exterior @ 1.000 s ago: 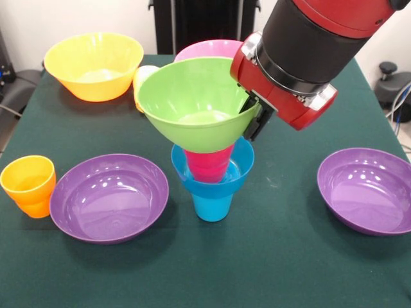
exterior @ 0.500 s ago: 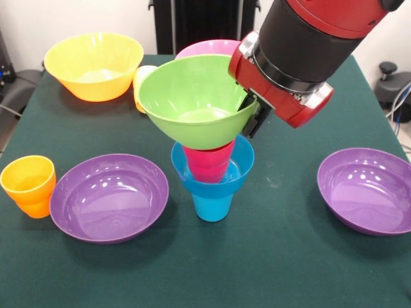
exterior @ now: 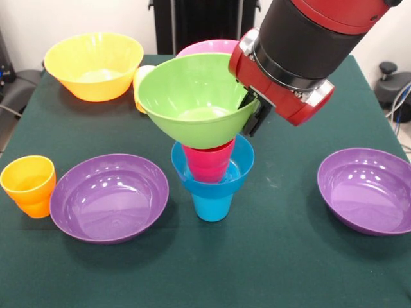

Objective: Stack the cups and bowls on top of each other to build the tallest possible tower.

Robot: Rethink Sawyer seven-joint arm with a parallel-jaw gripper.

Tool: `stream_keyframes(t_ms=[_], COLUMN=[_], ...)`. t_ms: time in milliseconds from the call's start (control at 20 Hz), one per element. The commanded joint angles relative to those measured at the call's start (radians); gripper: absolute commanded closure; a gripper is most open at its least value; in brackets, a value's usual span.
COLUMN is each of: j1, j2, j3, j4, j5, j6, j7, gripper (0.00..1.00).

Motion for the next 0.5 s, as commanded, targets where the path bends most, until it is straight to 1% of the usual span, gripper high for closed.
stream_keyframes(t_ms=[50, 300, 500], j1=[0.012, 0.011, 0.016], j2=[-0.015, -0.017, -0.032], j3=[0.126, 0.13, 0.136], j4=[0.118, 0.121, 0.15], j5=[-0.061, -0.063, -0.067], j6=[-0.008, -0.017, -0.047], j7=[-0.203, -0.203, -0.201], gripper=[1.0, 1.0, 1.0])
